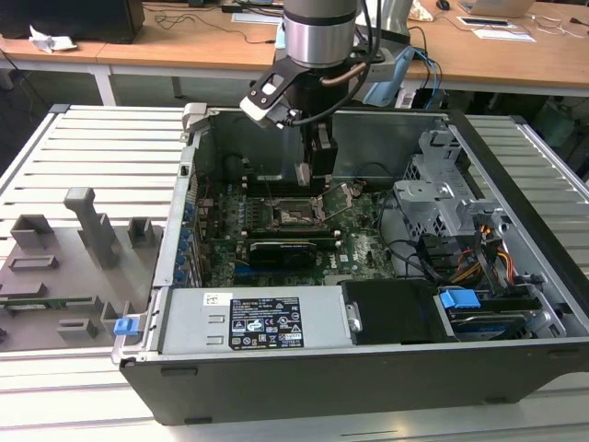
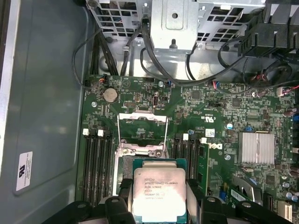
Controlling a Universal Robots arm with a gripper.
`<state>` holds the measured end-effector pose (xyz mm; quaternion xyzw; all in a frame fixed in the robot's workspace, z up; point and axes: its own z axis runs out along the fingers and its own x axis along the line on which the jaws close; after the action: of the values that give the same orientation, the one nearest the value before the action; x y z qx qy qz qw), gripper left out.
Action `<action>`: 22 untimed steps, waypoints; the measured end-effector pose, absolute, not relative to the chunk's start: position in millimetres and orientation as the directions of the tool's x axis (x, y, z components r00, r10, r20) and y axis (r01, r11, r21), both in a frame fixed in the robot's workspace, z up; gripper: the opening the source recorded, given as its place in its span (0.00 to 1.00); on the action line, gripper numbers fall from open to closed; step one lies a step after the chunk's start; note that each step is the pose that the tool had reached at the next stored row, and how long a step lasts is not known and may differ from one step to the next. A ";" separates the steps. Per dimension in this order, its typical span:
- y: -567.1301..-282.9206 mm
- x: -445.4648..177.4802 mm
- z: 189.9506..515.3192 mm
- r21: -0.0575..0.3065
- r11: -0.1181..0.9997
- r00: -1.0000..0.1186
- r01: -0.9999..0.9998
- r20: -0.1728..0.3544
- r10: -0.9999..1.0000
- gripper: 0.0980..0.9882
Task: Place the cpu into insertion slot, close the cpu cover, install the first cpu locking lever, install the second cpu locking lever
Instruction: 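Place the cpu into insertion slot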
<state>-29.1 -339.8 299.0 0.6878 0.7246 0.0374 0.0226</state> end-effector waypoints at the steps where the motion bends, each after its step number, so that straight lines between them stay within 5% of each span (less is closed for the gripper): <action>1: -339.9 -29.2 297.5 0.085 0.051 -0.053 0.995 0.019 0.998 0.50; 22: -339.8 -29.1 286.6 0.082 0.050 -0.052 0.995 0.019 0.998 0.50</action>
<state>-29.1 -339.8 286.6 0.6882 0.7243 0.0363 0.0214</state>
